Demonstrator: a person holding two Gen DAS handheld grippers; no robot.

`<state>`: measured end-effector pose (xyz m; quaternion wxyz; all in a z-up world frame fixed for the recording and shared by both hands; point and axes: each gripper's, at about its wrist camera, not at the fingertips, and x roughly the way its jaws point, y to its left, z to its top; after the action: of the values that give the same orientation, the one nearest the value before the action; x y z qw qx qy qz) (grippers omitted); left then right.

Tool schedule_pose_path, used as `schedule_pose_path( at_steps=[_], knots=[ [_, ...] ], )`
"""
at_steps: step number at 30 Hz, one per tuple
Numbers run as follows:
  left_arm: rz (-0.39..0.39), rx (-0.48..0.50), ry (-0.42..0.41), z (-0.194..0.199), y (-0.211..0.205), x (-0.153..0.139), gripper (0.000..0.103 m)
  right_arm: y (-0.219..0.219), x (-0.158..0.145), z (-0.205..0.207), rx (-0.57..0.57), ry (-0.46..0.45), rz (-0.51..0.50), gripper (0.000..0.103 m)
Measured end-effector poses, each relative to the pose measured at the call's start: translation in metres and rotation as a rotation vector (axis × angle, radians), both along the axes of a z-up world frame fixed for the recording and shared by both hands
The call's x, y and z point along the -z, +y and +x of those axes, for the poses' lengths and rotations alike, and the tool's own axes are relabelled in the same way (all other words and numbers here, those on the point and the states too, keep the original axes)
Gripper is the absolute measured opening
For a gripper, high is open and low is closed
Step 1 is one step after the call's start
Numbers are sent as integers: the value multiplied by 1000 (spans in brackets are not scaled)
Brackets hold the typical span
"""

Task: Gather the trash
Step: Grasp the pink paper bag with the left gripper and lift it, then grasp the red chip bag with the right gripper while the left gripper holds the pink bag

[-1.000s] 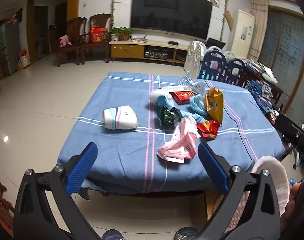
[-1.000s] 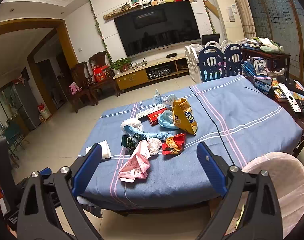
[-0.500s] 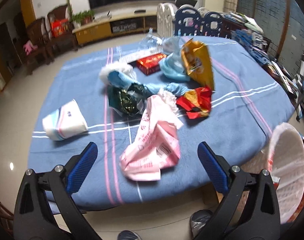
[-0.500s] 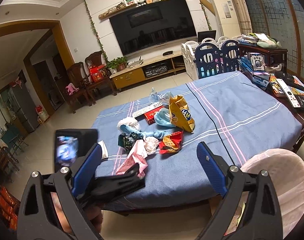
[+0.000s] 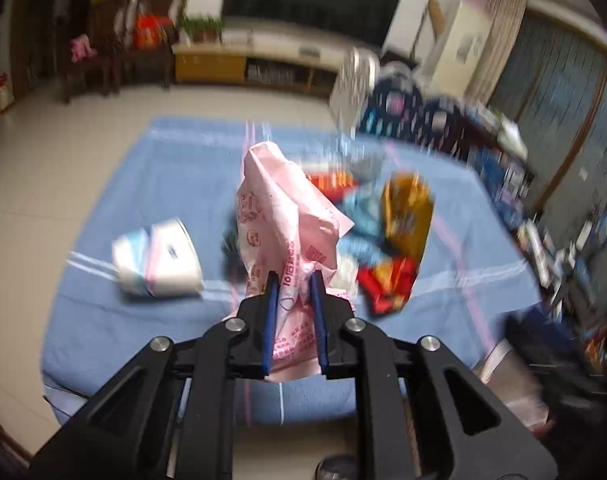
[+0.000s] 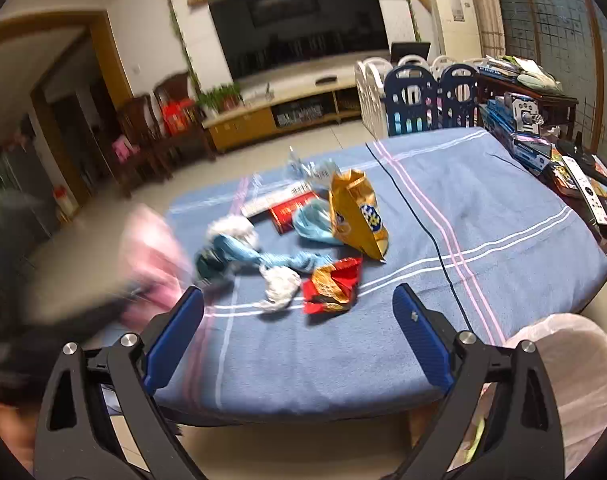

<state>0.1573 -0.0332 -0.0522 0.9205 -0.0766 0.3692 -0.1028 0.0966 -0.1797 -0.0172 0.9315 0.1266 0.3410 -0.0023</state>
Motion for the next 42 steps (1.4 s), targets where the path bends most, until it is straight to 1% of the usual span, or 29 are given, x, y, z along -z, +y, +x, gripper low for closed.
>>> schedule_pose_path(
  at_steps=[2, 5, 6, 7, 8, 11, 12, 13, 14, 15, 16, 18, 19, 22, 24, 26, 30, 33, 35, 36, 42],
  knots=[
    [-23, -16, -114, -28, 15, -29, 17, -1, 10, 15, -3, 42, 13, 93],
    [-16, -54, -211, -63, 29, -48, 17, -4, 28, 45, 1, 106, 32, 93],
    [-17, -59, -221, -70, 32, -49, 17, -6, 39, 59, 4, 136, 31, 92],
    [-23, -58, -222, -74, 32, -50, 17, -7, 45, 68, 10, 155, 29, 88],
    [-31, -61, -223, -80, 35, -48, 17, -8, 58, 82, 18, 190, 28, 86],
    [-26, -64, -223, -92, 39, -45, 17, -9, 92, 110, 34, 263, 16, 79],
    [-27, -63, -220, -93, 40, -44, 17, -9, 100, 115, 30, 278, 13, 73],
    [-29, -63, -214, -96, 42, -43, 17, -8, 108, 120, 26, 295, 6, 60],
    [-29, -64, -203, -96, 42, -40, 17, -10, 117, 125, 27, 317, 0, 53],
    [-29, -62, -195, -94, 42, -39, 17, -13, 119, 127, 29, 322, 11, 46],
    [-28, -60, -187, -92, 42, -38, 17, -17, 118, 126, 30, 314, 29, 36],
    [-23, -55, -173, -89, 41, -36, 17, -23, 107, 122, 21, 301, 65, 21],
    [-22, -52, -168, -87, 43, -35, 17, -27, 99, 117, 17, 288, 92, 20],
    [-20, -44, -160, -84, 40, -33, 17, -38, 66, 91, 8, 221, 177, 18],
    [-13, -39, -151, -83, 38, -31, 17, -40, 37, 67, -15, 147, 203, 18],
    [-5, -35, -145, -82, 44, -32, 17, -35, 11, 33, -55, 56, 187, 18],
    [18, -18, -136, -81, 37, -29, 17, -18, -22, -25, -99, -76, 106, 18],
    [39, -1, -132, -82, 29, -26, 17, -6, -32, -58, -121, -128, 72, 18],
    [51, 5, -123, -82, 23, -23, 17, 0, -36, -66, -134, -150, 62, 18],
    [55, 7, -118, -82, 21, -20, 17, 3, -37, -67, -138, -162, 43, 18],
    [90, 17, -99, -78, 15, -15, 17, 2, -30, -56, -130, -135, 44, 18]
  ],
)
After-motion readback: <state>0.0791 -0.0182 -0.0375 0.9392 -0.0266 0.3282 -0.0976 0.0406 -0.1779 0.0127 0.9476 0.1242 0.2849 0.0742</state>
